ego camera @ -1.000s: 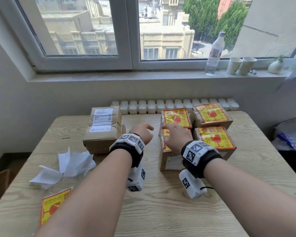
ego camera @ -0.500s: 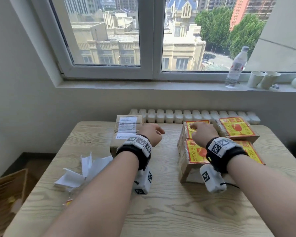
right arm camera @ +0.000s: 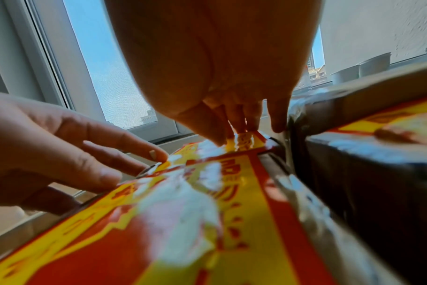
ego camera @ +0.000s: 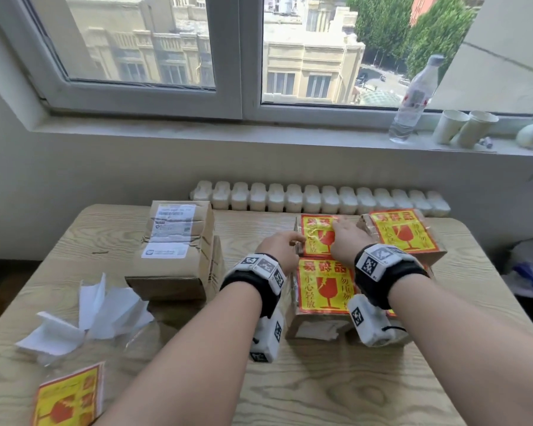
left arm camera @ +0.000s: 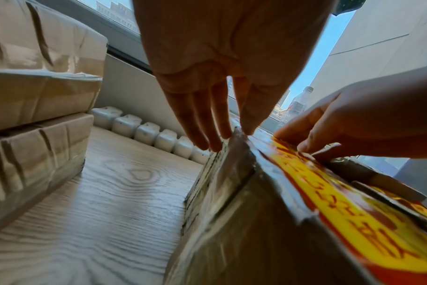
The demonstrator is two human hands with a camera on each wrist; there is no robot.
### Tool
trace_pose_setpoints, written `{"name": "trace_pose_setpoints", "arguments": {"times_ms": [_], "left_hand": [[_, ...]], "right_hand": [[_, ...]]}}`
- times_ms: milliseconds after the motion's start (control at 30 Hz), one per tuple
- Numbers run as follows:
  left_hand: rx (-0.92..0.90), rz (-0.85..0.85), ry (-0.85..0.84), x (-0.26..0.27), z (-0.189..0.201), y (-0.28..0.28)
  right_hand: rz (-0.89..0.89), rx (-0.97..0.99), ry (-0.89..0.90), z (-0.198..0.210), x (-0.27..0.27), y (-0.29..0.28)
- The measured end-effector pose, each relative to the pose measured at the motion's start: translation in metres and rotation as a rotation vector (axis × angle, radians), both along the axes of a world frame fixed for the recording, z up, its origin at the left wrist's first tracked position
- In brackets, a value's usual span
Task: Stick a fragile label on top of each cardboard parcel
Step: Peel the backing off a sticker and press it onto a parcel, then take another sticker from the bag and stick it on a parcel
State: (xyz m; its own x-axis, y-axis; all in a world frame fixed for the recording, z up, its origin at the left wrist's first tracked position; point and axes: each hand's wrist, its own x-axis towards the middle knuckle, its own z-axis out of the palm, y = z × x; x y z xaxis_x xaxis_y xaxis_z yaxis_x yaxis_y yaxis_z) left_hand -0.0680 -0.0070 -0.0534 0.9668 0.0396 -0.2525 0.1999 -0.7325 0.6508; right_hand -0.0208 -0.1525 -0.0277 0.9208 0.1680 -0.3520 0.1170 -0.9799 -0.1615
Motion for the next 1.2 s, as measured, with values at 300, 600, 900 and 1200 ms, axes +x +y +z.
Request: {"name": "trace_pose_setpoints", "arguments": {"times_ms": [300, 600, 900, 1200], "left_hand": [[0.047, 0.050, -0.039, -0.008, 0.035, 0.033], [0.072, 0.245, -0.102, -0.055, 0.065, 0.132], [0.102, 0.465, -0.028, -0.127, 0.040, 0.274], [0.065, 0.537, 0.153, -0.193, -0.029, 0.361]], "right_hand": [[0.231, 0.180, -0.084, 0.018, -0.038, 0.039], [0.293, 0.251, -0.079, 0.052, -0.085, 0.126], [0.364, 0.475, -0.163, 0.029, -0.130, 0.245], [0.483, 0.528, -0.130, -0.028, -0.182, 0.322]]}}
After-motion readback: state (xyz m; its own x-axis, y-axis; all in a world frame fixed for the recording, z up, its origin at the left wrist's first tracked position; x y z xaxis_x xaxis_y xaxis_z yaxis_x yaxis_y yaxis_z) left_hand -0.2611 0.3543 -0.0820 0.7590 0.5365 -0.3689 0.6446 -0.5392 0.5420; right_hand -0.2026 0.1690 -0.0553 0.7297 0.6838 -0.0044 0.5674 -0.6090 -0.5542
